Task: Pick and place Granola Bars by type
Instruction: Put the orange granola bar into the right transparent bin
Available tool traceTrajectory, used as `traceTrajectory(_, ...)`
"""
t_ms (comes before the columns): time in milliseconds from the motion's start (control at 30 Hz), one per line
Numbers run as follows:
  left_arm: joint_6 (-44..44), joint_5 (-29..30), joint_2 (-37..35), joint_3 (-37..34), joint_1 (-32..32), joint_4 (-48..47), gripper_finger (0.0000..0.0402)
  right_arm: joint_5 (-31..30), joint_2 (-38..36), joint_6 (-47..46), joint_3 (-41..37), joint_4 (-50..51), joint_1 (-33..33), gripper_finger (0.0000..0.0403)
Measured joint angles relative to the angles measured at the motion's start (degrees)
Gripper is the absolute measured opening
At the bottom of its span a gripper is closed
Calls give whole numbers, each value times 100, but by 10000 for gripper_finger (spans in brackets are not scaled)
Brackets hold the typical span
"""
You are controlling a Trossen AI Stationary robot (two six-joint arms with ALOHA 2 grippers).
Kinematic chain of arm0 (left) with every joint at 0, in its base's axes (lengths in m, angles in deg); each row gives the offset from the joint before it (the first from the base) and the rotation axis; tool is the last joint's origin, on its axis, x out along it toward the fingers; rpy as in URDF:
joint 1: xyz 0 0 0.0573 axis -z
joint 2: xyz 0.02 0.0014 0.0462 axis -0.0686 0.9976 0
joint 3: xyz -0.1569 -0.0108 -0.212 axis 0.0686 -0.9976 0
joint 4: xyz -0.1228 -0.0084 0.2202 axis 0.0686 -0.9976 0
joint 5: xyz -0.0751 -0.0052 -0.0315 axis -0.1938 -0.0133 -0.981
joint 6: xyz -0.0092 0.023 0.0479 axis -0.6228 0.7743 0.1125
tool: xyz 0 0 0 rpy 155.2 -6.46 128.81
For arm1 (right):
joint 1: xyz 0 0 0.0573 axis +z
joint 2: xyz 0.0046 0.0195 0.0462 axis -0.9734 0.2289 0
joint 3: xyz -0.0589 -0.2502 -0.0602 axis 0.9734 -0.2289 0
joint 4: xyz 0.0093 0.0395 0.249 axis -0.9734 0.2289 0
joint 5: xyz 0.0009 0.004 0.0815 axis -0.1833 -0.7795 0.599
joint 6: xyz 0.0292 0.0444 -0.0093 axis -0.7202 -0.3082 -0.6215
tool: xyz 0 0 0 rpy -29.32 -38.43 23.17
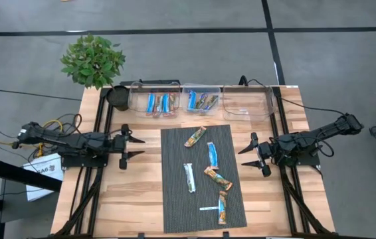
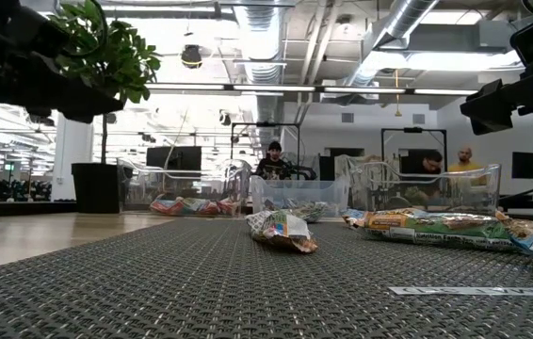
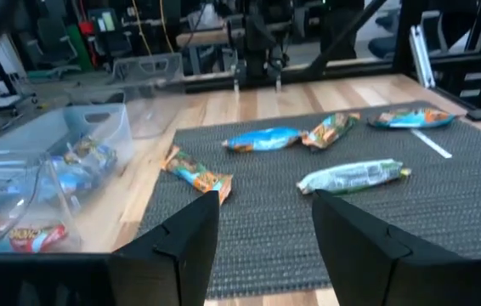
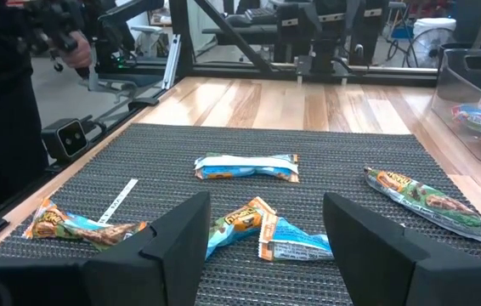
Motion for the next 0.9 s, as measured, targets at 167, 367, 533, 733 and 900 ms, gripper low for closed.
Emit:
traceTrajectory(167, 311, 8, -299, -2, 0, 0, 184, 0, -2, -1, -1, 1, 1, 221)
traceTrajectory(367, 724, 10, -930, -6, 0, 0, 184, 0, -1, -2, 0, 1, 1, 221)
traceTrajectory(533, 405, -157, -1184, -10, 0, -11, 184, 0, 0, -2, 0, 2, -1, 221)
traceTrajectory(733, -98, -1368, -1184, -9, 0, -173, 184, 0, -1, 0, 0, 1, 0, 221)
traceTrajectory(900, 14, -1736, -1181, -9, 9, -96, 184, 0, -2, -2, 0, 2, -1, 221)
